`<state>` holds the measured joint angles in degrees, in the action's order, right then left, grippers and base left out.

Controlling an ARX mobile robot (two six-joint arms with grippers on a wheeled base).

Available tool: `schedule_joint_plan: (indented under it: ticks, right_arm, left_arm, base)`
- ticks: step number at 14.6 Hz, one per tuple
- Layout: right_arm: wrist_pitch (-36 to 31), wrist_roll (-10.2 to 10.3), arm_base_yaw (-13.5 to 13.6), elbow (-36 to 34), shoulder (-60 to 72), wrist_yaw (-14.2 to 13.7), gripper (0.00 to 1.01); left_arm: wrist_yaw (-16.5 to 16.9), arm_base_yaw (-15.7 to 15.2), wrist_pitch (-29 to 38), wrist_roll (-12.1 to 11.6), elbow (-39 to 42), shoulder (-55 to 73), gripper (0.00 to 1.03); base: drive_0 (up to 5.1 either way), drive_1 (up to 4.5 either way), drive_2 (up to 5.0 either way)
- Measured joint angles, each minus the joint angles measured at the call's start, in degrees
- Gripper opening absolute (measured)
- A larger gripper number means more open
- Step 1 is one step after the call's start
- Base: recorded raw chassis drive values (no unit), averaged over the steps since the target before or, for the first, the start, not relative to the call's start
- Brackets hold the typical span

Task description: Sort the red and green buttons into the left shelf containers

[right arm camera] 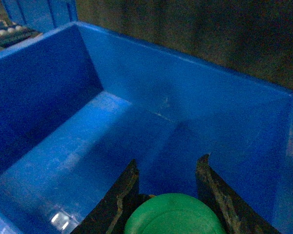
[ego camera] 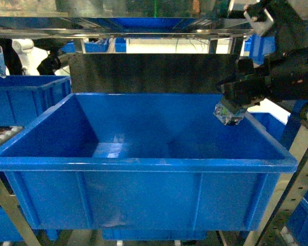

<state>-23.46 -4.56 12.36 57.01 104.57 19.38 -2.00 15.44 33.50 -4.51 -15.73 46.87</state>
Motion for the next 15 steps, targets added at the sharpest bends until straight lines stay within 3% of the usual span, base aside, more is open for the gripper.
schedule_joint_plan:
  ticks: [6,9,15]
  right_arm:
    - [1.3,-4.0,-0.1,4.2,7.1,-0.2,0.31]
    - [2.6,-4.4,-0.1,4.7,7.8,0.0,0.31]
    - [2.6,-4.6,-0.4,4.9,7.8,0.0,0.97]
  left_arm:
    - [0.0,0.0,0.0,0.0,0.0,0.0,0.32]
    - [0.0,0.0,0.0,0.0,0.0,0.0,0.32]
    - [0.0,0.0,0.0,0.0,0.0,0.0,0.32]
  base:
    - [0.0,0.00,0.0]
    - [0.0,0.00,0.0]
    - [0.0,0.00,0.0]
